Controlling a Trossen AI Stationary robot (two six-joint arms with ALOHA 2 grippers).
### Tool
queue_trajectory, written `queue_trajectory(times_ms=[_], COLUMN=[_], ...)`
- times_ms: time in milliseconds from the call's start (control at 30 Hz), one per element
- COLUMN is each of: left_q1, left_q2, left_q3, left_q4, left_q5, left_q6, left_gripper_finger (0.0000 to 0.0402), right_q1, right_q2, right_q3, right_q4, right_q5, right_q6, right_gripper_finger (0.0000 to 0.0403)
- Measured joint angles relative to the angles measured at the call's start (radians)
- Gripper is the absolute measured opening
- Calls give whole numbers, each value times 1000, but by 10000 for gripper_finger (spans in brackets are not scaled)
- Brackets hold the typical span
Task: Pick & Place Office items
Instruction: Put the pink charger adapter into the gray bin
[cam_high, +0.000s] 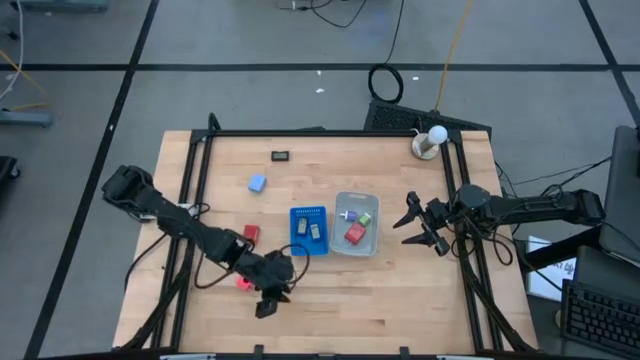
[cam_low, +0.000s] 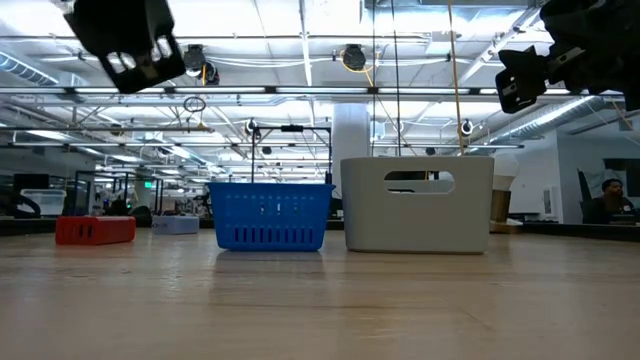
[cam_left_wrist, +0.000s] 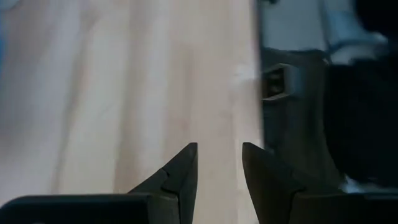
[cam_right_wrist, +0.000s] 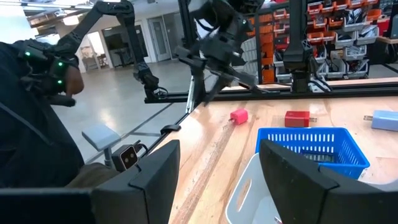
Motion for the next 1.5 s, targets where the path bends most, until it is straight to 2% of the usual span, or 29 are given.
queue_trajectory(times_ms=[133,267,433,567,700,833,967,1200,1500], left_q1=[31,48,32,-32,-89,-123,-152,-201,-227], left_q2=[2,2,1,1,1,1,1,0,0], left_q3=[0,0,0,0,0,0,0,-34,-97], left_q4=[-148,-252,-263,-410,-639,-736,-706,-641,-615], left_q5=[-18,6,60,107,54,-79,-143,-125,-212], left_q6=[-201,-306,-243,-159,-46,22,119,236,248], left_gripper_finger=[136,183,267,305,305,293,281,274,273], right_q1=[0,0,0,0,0,0,0,0,0], right_q2=[2,3,3,3,3,3,3,3,3], right_q3=[0,0,0,0,0,0,0,0,0], right_q4=[0,0,0,-1,-9,-18,-17,-24,-24], right_q5=[0,0,0,0,0,0,0,0,0], right_q6=[0,0,0,0,0,0,0,0,0], right_gripper_finger=[212,212,212,212,212,212,212,212,212])
